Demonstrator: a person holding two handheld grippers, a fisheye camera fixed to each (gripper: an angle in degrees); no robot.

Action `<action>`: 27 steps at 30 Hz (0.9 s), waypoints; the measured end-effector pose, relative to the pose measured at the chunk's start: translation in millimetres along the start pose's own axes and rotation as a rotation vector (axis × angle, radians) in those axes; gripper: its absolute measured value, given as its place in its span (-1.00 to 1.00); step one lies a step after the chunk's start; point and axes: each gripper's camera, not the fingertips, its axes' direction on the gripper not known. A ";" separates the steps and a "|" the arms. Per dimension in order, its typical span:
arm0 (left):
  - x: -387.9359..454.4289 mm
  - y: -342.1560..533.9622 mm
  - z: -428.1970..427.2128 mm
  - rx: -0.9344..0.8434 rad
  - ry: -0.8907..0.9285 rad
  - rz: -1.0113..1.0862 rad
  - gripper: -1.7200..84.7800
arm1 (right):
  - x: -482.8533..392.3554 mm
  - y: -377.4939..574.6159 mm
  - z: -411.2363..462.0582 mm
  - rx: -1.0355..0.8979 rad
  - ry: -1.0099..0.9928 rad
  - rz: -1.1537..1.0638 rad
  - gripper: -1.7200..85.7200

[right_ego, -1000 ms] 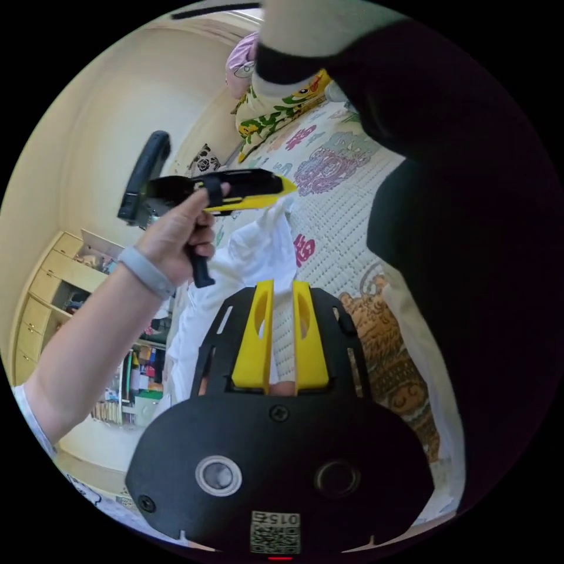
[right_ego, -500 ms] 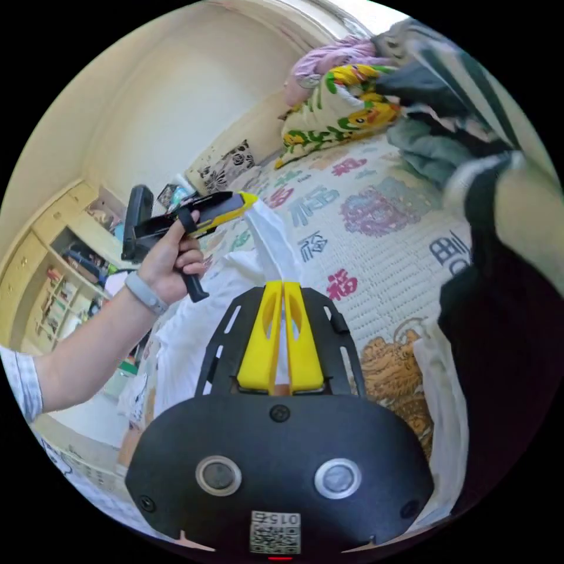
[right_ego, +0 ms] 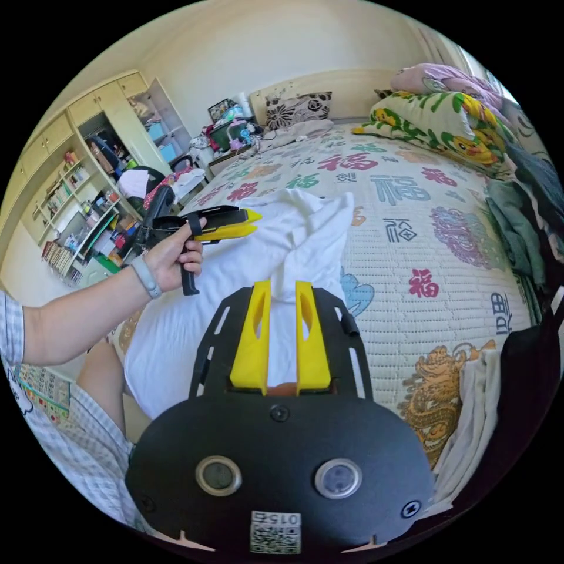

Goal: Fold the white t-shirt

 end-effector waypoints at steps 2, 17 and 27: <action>7.2 -8.4 24.1 -0.072 -0.052 0.046 -0.70 | -4.3 -10.8 5.1 -0.025 -0.010 0.003 -0.78; -35.5 18.3 2.9 -0.034 -0.240 0.121 -0.95 | -68.5 -54.5 40.4 -0.177 0.073 -0.081 -0.94; -31.1 38.2 26.4 0.000 -0.193 0.272 -0.82 | -86.7 -81.5 17.2 -0.042 0.033 -0.046 -0.87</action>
